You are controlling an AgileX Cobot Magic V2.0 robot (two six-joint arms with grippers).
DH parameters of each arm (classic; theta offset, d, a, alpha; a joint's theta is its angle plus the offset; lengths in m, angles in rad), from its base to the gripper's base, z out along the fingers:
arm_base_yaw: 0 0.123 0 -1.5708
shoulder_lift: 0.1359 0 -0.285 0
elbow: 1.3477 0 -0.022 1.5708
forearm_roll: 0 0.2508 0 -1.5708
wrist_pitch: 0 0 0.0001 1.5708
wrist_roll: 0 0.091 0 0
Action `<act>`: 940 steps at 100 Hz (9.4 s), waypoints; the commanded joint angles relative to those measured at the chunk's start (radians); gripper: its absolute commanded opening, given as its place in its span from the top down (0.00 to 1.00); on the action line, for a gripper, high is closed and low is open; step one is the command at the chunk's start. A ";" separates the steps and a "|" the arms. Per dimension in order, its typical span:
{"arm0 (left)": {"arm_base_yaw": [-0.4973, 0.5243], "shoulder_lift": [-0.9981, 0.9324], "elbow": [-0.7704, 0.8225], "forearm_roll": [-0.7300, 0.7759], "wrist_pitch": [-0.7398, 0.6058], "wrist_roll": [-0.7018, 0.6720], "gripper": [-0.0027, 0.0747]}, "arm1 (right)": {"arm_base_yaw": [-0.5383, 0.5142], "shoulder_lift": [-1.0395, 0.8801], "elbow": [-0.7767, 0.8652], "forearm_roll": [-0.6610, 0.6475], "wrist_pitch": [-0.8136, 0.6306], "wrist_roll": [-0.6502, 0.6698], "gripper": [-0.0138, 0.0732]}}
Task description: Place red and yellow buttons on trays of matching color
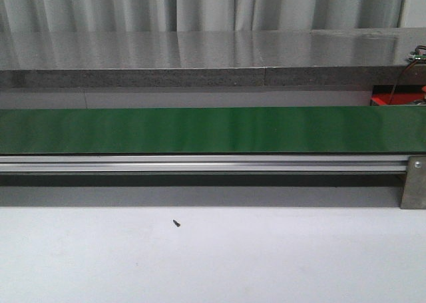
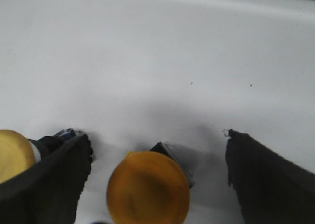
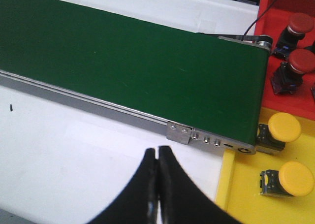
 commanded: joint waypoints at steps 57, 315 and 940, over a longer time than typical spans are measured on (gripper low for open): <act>0.000 -0.037 -0.034 -0.001 -0.028 -0.010 0.53 | -0.001 -0.010 -0.026 0.018 -0.059 -0.009 0.92; -0.136 -0.558 0.423 -0.088 0.023 -0.006 0.19 | -0.001 -0.010 -0.026 0.018 -0.051 -0.009 0.92; -0.317 -1.361 0.971 -0.359 -0.189 0.214 0.81 | -0.001 -0.009 -0.026 0.018 0.017 -0.009 0.90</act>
